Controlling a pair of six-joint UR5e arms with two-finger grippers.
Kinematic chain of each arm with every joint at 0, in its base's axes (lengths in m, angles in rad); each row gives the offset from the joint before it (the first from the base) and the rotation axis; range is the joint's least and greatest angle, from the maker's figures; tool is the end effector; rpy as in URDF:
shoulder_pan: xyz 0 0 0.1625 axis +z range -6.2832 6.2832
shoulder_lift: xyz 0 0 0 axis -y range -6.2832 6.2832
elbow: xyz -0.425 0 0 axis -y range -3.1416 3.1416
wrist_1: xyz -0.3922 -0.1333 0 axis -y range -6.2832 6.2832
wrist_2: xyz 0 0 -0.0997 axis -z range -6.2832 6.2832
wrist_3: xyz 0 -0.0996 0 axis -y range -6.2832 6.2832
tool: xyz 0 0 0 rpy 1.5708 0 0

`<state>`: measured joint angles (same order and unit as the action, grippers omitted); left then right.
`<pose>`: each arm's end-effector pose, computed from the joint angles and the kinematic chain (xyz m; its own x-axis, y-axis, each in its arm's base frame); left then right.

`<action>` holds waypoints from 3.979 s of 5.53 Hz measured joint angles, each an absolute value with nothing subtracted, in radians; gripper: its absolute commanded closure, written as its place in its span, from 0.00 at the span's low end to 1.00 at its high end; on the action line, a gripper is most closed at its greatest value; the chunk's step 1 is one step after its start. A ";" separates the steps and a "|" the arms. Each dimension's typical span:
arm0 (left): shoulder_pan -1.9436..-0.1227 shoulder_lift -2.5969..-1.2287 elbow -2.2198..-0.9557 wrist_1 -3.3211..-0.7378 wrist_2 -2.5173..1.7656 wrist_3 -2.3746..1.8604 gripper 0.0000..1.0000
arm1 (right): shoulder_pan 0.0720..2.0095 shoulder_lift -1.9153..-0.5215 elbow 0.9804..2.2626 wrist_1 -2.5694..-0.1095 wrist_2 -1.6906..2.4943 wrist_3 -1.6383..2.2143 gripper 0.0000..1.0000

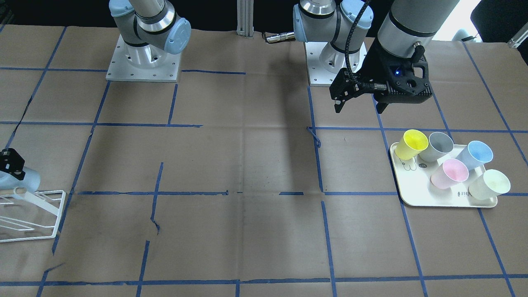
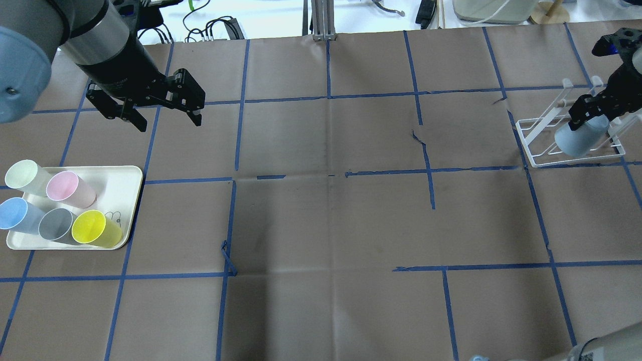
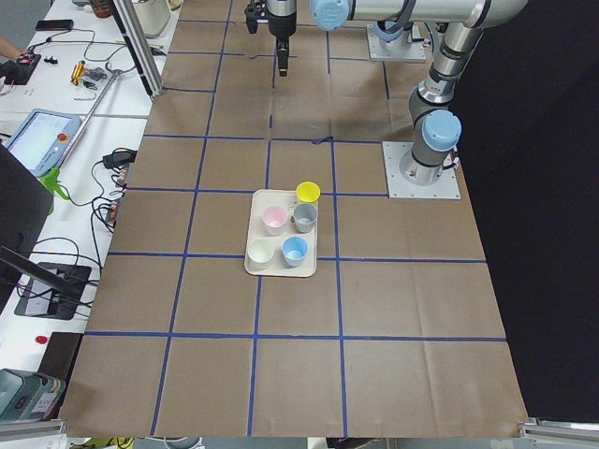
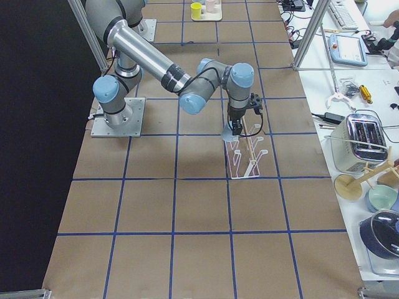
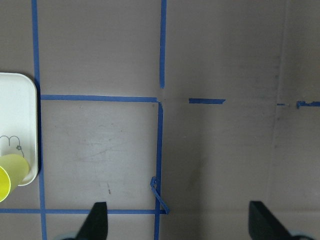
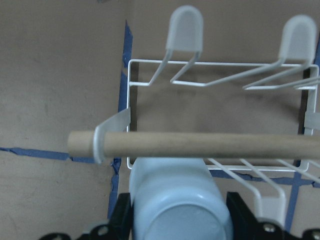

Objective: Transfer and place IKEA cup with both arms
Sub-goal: 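Lower the right gripper and close it on the light blue cup, then lift the light blue cup off the rack and carry it toward the table center, then extend the left gripper toward the cup held by the right gripper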

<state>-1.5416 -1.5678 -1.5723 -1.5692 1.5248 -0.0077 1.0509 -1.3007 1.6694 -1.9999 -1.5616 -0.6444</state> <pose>-0.1235 -0.4947 0.4889 -0.9983 -0.0367 0.0460 -0.0369 0.9993 -0.0027 -0.1740 -0.5742 0.3373 -0.9919 -0.1236 0.0289 -0.1251 0.9907 -0.0538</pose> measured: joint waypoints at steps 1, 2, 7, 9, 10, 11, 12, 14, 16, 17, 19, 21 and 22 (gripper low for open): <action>-1.542 -1.568 -1.572 -1.569 1.525 -0.008 0.02 | 1.053 -1.318 1.595 -1.907 -1.561 -0.644 0.44; -1.542 -1.568 -1.572 -1.569 1.525 -0.008 0.02 | 1.055 -1.331 1.489 -1.750 -1.555 -0.645 0.44; -1.538 -1.569 -1.572 -1.569 1.530 -0.003 0.02 | 1.177 -1.374 1.218 -0.915 -0.937 -0.678 0.42; -1.532 -1.566 -1.572 -1.582 1.516 0.004 0.01 | 1.221 -1.366 1.376 -0.764 -0.590 -0.910 0.43; -1.529 -1.563 -1.572 -1.612 1.450 0.019 0.01 | 1.230 -1.370 1.514 -0.724 -0.431 -1.046 0.44; -1.515 -1.557 -1.574 -1.681 1.339 0.040 0.01 | 1.265 -1.375 1.630 -0.711 -0.302 -1.134 0.47; -1.478 -1.553 -1.577 -1.776 1.224 0.085 0.01 | 1.319 -1.375 1.683 -0.706 -0.237 -1.170 0.46; -1.351 -1.555 -1.592 -1.993 1.017 0.302 0.01 | 1.387 -1.385 1.720 -0.698 -0.208 -1.182 0.46; -1.224 -1.561 -1.657 -2.194 0.852 0.695 0.01 | 1.456 -1.392 1.724 -0.697 -0.172 -1.183 0.47; -1.174 -1.566 -1.709 -2.295 0.733 0.925 0.01 | 1.477 -1.392 1.724 -0.696 -0.163 -1.182 0.47; -1.124 -1.582 -1.793 -2.450 0.471 1.200 0.01 | 1.502 -1.393 1.724 -0.696 -0.132 -1.178 0.47; -1.228 -1.572 -1.801 -2.468 0.271 1.198 0.01 | 1.505 -1.393 1.722 -0.696 -0.125 -1.175 0.46; -1.297 -1.561 -1.792 -2.465 0.222 1.139 0.01 | 1.505 -1.393 1.721 -0.696 -0.124 -1.175 0.46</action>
